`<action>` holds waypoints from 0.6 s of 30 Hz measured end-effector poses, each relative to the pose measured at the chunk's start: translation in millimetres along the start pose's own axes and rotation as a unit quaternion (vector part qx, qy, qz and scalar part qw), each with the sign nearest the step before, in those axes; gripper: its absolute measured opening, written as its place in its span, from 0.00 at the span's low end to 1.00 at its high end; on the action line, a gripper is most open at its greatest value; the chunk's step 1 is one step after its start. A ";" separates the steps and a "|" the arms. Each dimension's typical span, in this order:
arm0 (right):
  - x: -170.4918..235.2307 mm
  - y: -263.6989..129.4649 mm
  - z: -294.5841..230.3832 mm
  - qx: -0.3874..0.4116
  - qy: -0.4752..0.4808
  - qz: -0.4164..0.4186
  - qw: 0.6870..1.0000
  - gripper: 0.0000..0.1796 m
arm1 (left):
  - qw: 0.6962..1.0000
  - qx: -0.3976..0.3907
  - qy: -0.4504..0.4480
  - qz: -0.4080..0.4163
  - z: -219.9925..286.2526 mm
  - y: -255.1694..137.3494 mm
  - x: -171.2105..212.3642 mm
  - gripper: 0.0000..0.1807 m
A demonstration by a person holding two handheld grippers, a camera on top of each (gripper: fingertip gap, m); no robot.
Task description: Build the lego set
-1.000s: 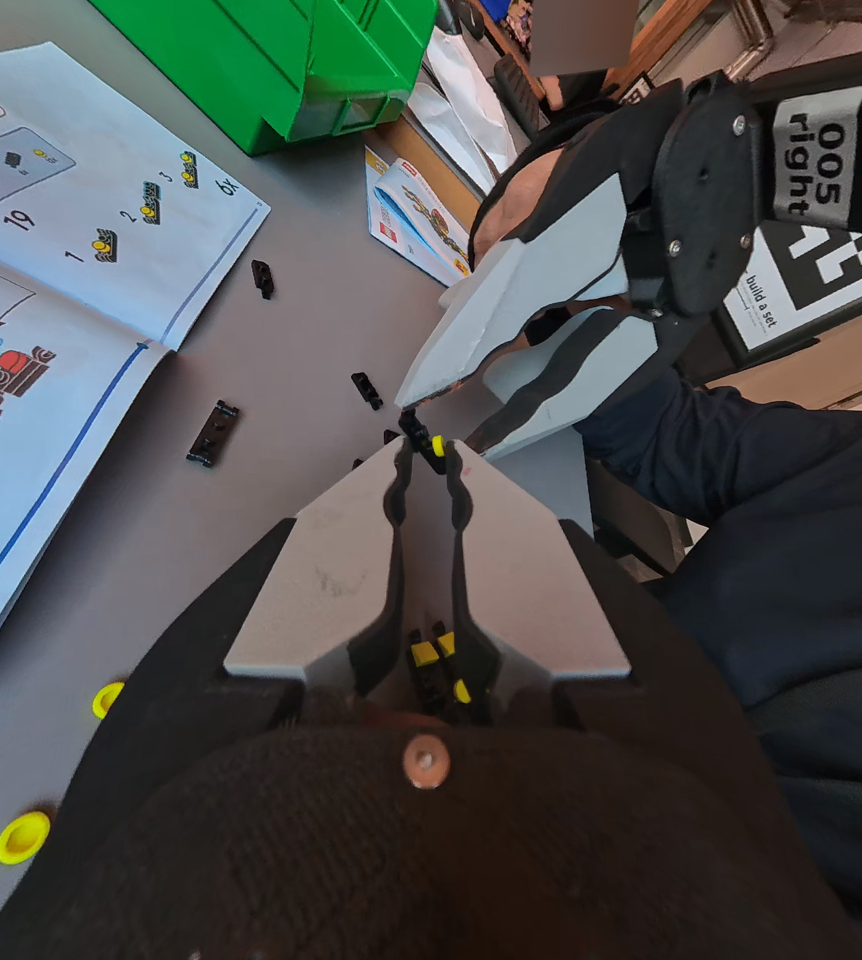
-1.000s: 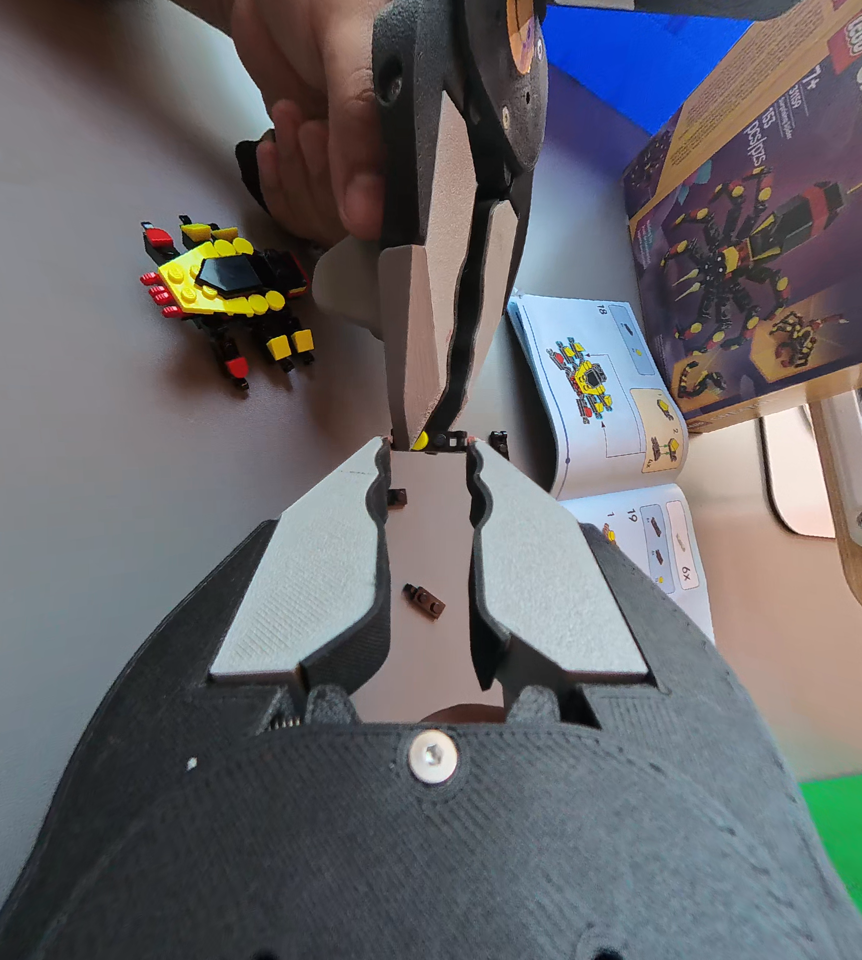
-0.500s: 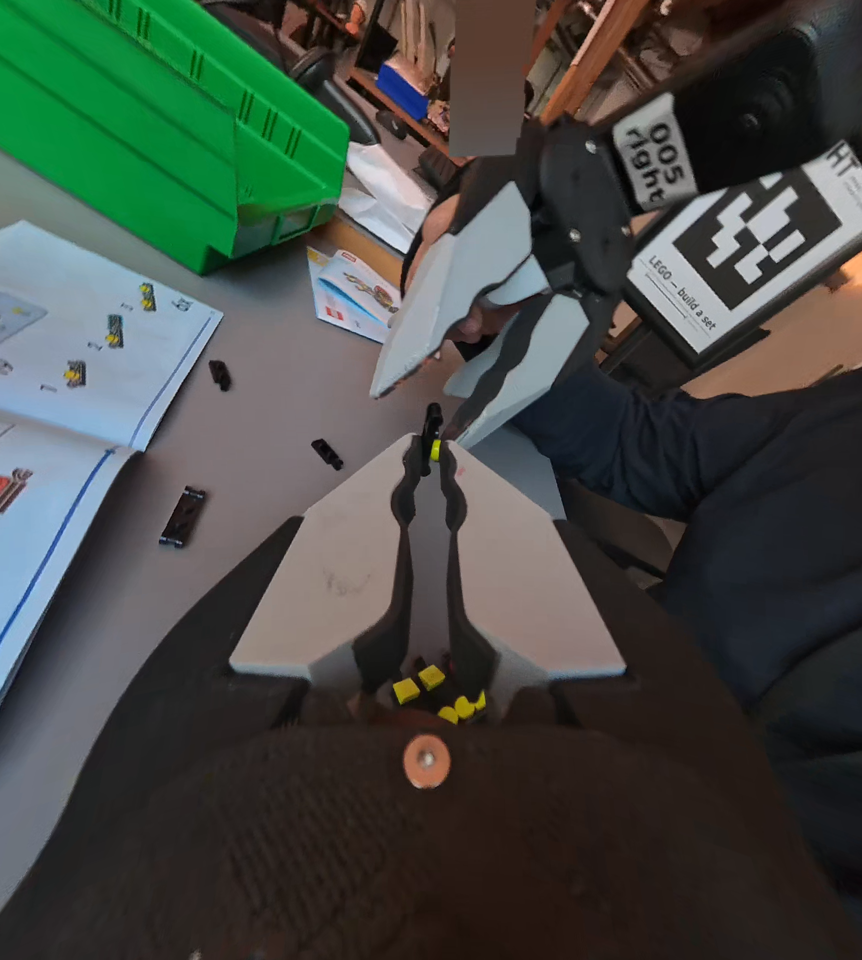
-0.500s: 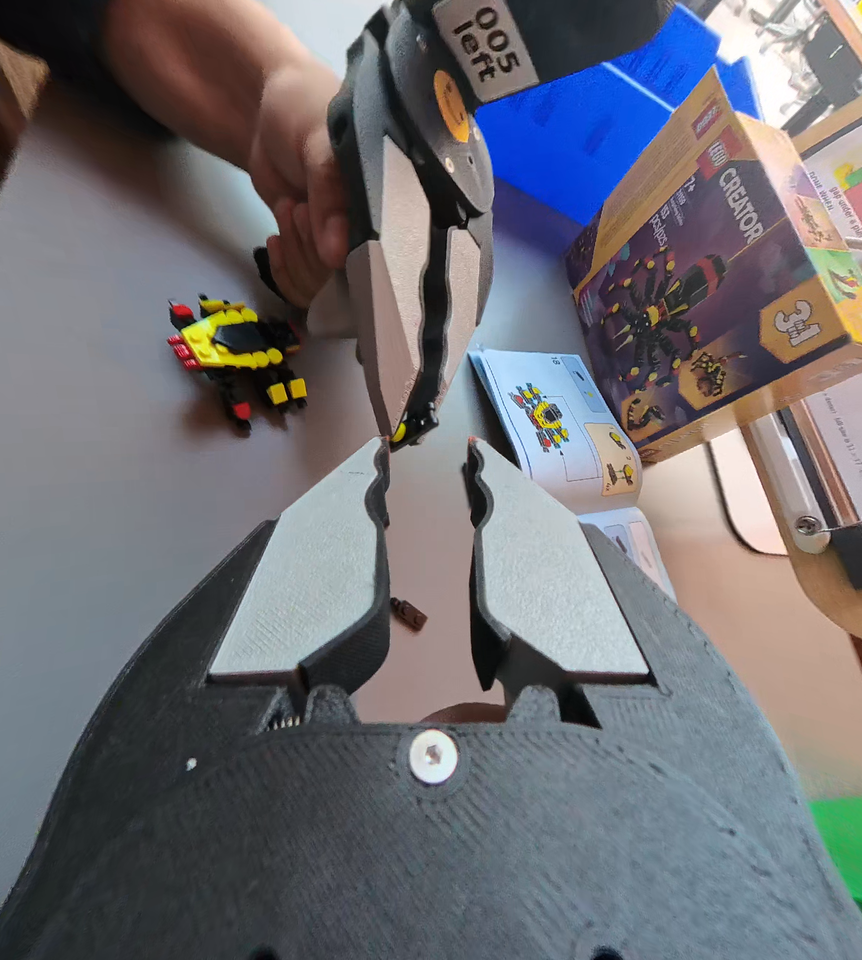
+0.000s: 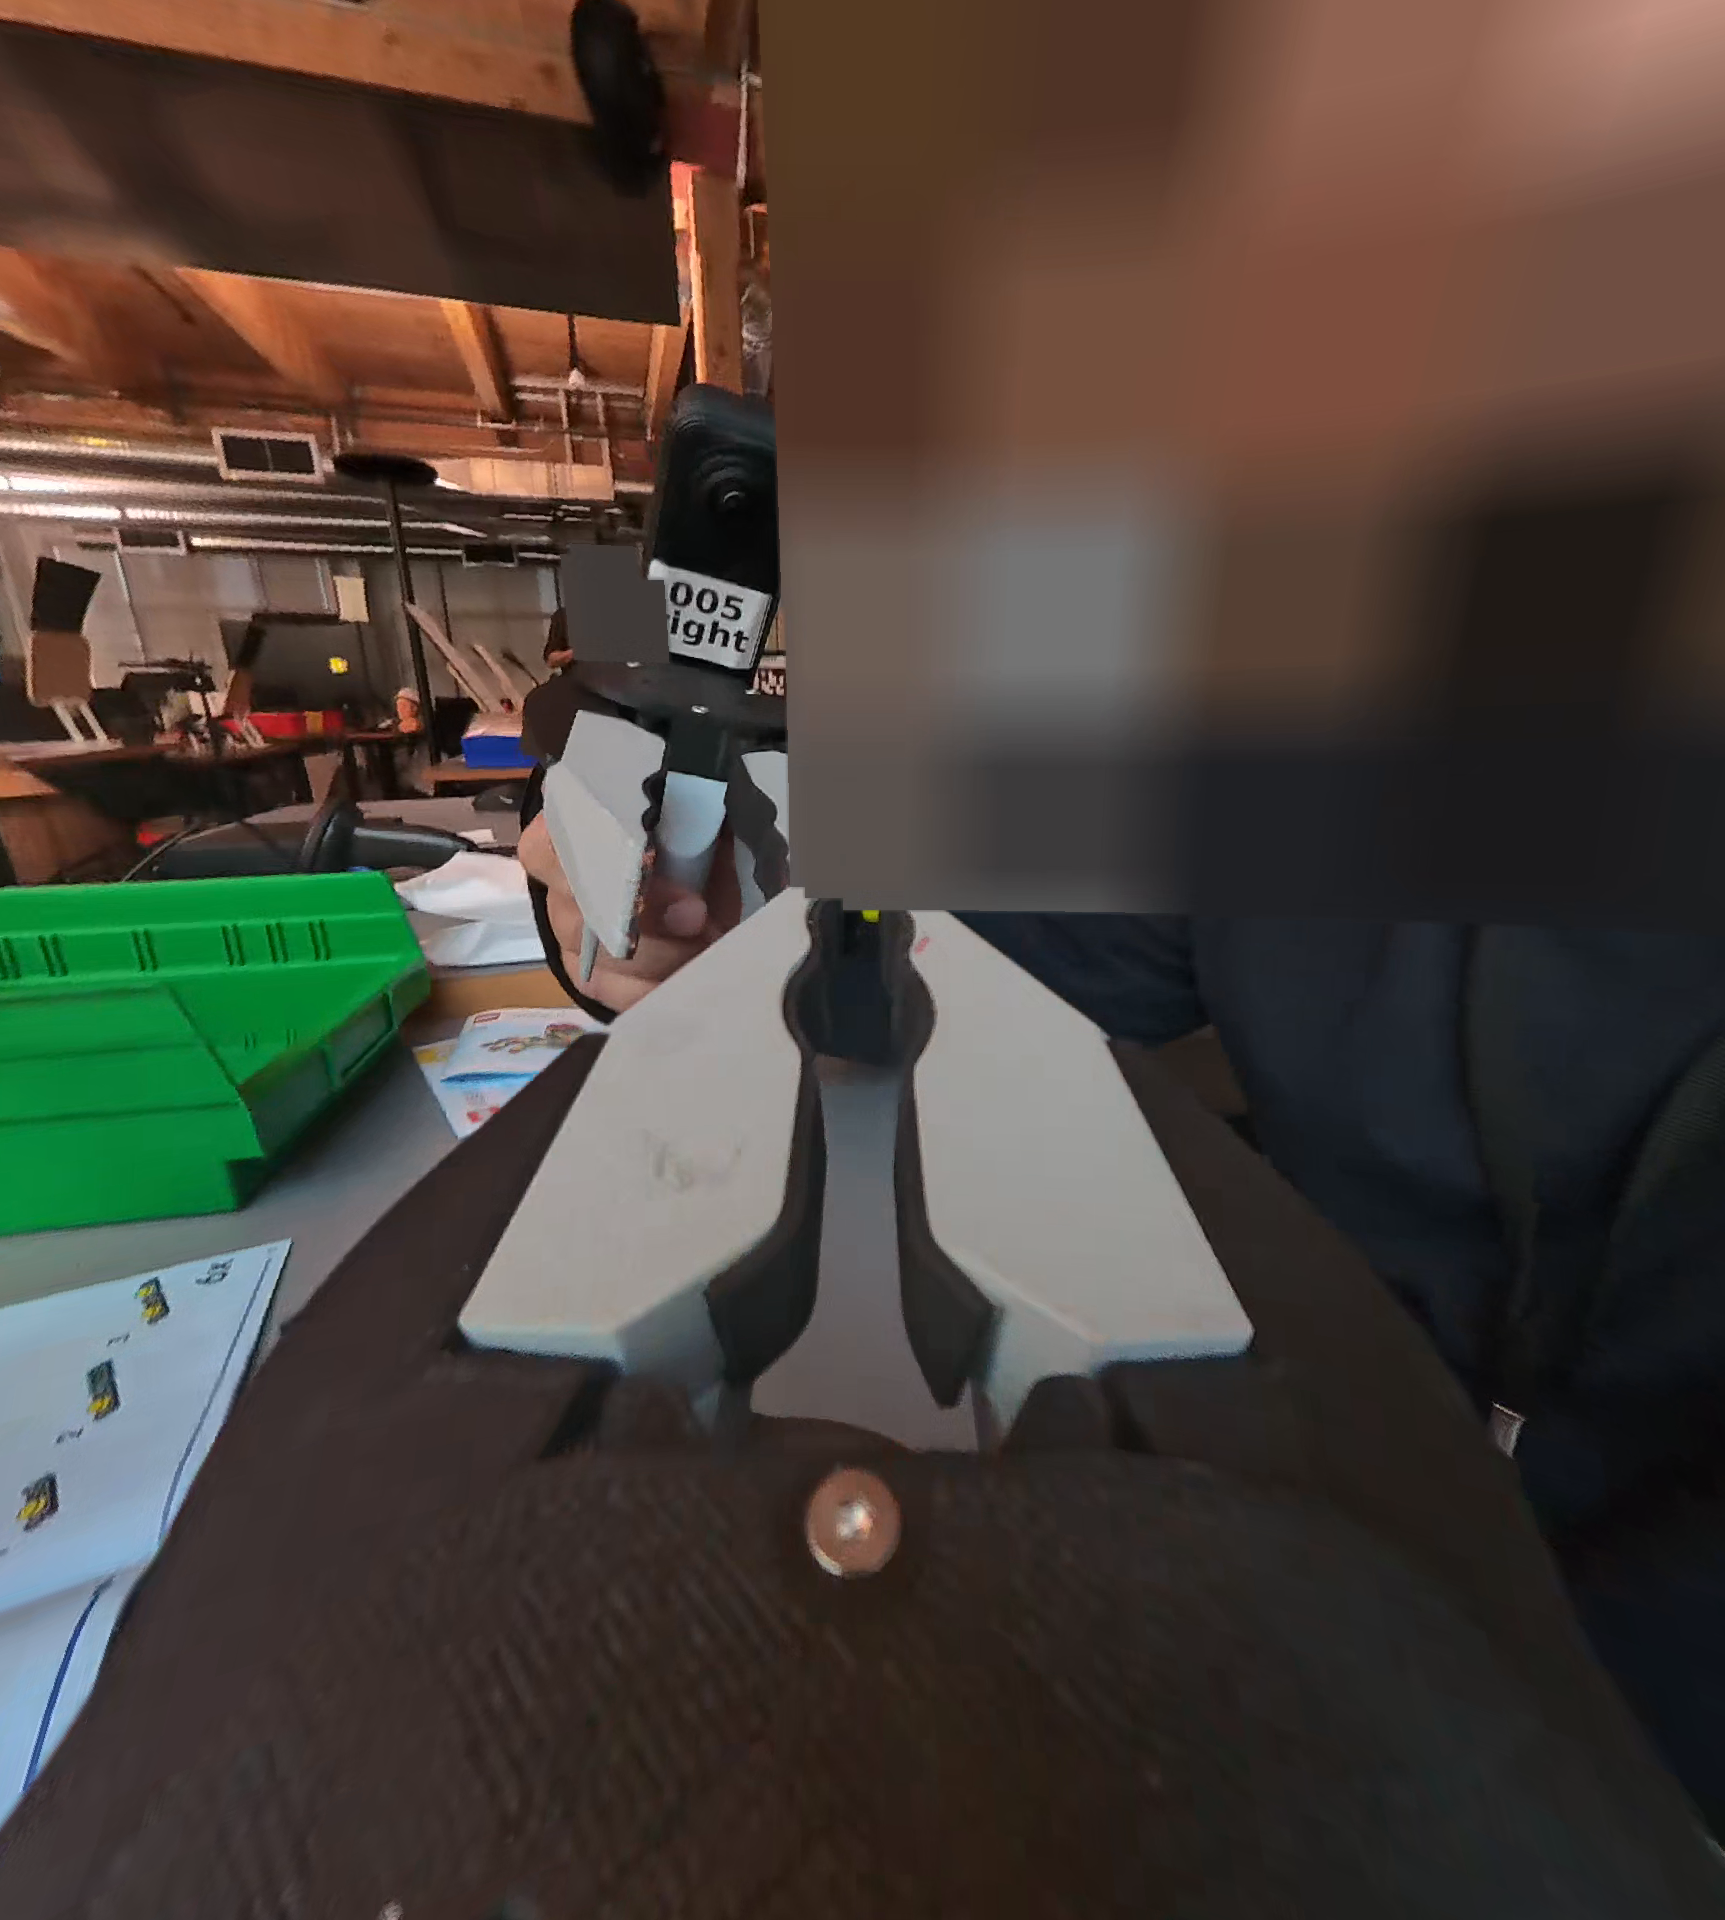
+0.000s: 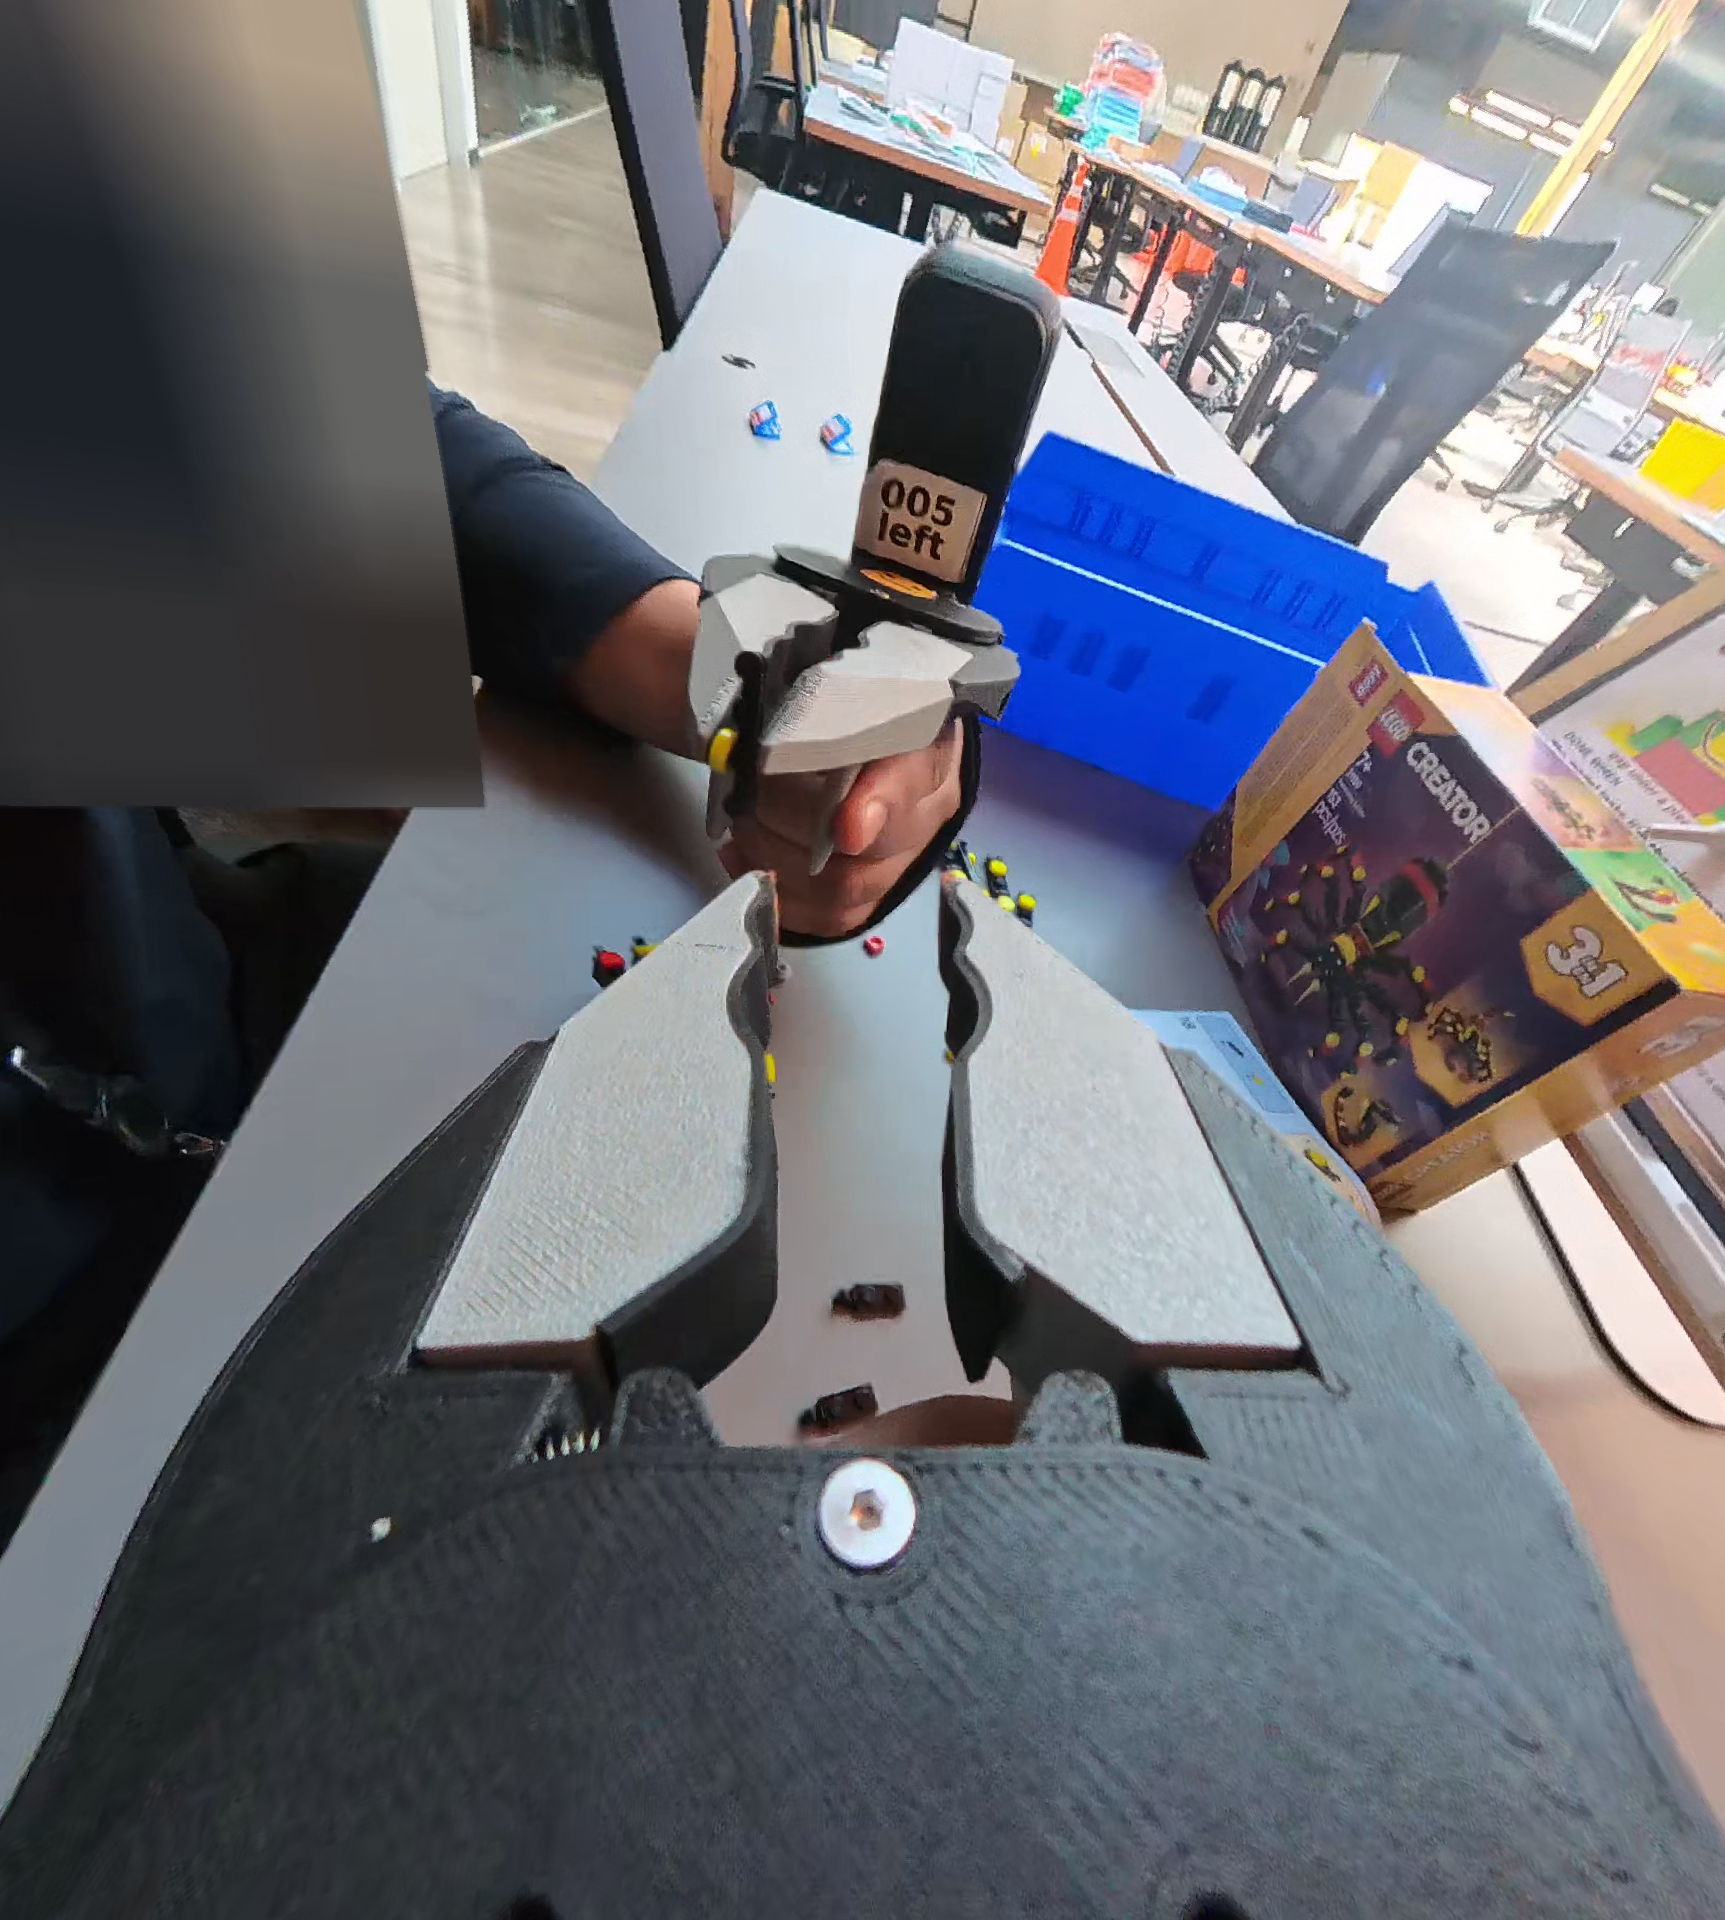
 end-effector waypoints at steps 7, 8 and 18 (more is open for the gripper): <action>-14.3 13.6 -26.9 -0.032 -0.029 0.026 0.999 0.08 | 0.997 0.032 0.070 0.031 13.6 3.1 -6.8 0.02; -15.6 14.7 -29.8 -0.035 -0.033 0.029 0.998 0.05 | 0.996 0.033 0.071 0.032 14.1 3.4 -7.4 0.02; -21.7 13.8 -30.6 -0.020 -0.043 0.039 0.998 0.03 | 0.995 0.025 0.091 0.024 13.4 6.5 -6.2 0.02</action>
Point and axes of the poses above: each gripper's, where its closed fingertips meet, y out along the fingers, x out of its underside, z = x × y across the jaws, the point moved 3 cm from there along -y, back along the fingers, and after that the axes turned 9 degrees about z, right-handed, at the moved point
